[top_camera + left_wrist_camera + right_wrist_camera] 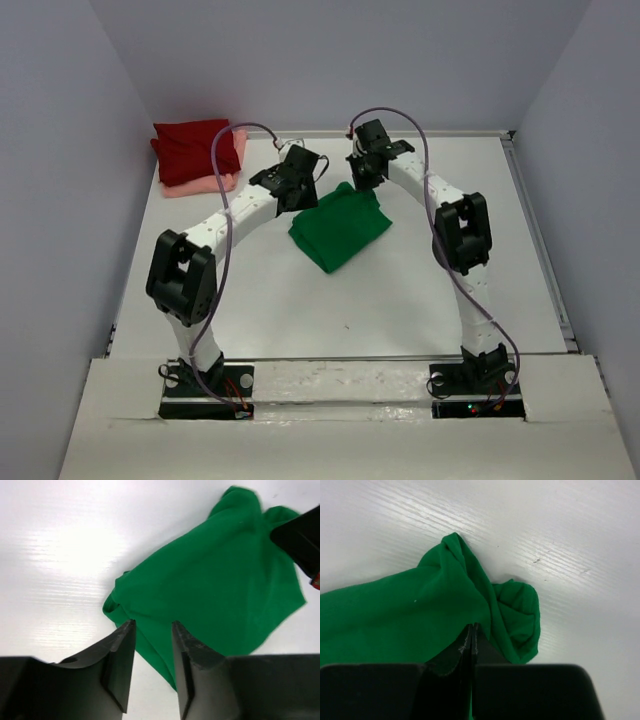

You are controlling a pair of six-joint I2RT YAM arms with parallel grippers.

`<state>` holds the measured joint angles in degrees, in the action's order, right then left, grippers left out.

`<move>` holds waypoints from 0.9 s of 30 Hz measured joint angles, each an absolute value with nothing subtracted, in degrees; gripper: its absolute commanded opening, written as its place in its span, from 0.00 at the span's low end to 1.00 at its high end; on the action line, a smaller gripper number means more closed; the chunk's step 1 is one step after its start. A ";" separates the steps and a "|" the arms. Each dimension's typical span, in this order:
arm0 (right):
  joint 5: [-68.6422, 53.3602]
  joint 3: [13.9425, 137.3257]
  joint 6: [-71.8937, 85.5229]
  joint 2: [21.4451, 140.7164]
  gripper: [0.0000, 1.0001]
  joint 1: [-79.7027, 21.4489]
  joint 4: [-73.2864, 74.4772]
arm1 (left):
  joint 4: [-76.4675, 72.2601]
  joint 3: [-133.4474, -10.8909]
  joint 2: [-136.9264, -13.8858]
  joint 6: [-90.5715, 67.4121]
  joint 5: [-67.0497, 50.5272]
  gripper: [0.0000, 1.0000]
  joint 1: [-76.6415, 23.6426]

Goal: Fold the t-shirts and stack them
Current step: Fold the long partially folded tshirt into a neat square

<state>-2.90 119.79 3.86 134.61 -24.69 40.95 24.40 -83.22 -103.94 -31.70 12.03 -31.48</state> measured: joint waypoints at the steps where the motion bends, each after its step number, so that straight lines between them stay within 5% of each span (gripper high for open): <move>1: -2.61 119.79 3.86 133.45 0.10 -24.82 41.39 | 24.91 -83.92 -102.59 -31.40 12.95 0.55 -32.10; 4: -1.67 119.79 3.97 128.66 0.57 -25.23 43.40 | 26.15 -85.06 -98.08 -30.68 14.94 0.66 -33.80; 5: -1.15 119.17 4.51 126.30 0.61 -25.36 43.53 | 26.57 -85.03 -96.57 -30.41 15.05 0.66 -34.30; 18: -1.67 78.22 11.49 84.60 0.63 -25.58 39.90 | 10.81 -53.15 -82.89 -35.03 -9.15 0.79 -27.86; 27: -5.23 71.31 12.69 71.61 0.62 -25.58 39.00 | -8.78 -38.26 -82.83 -43.68 -24.05 0.78 -26.15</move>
<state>-5.23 71.31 12.69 71.61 -25.58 39.00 -8.78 -38.26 -82.83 -43.68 -24.05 -26.15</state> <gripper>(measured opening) 0.628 0.782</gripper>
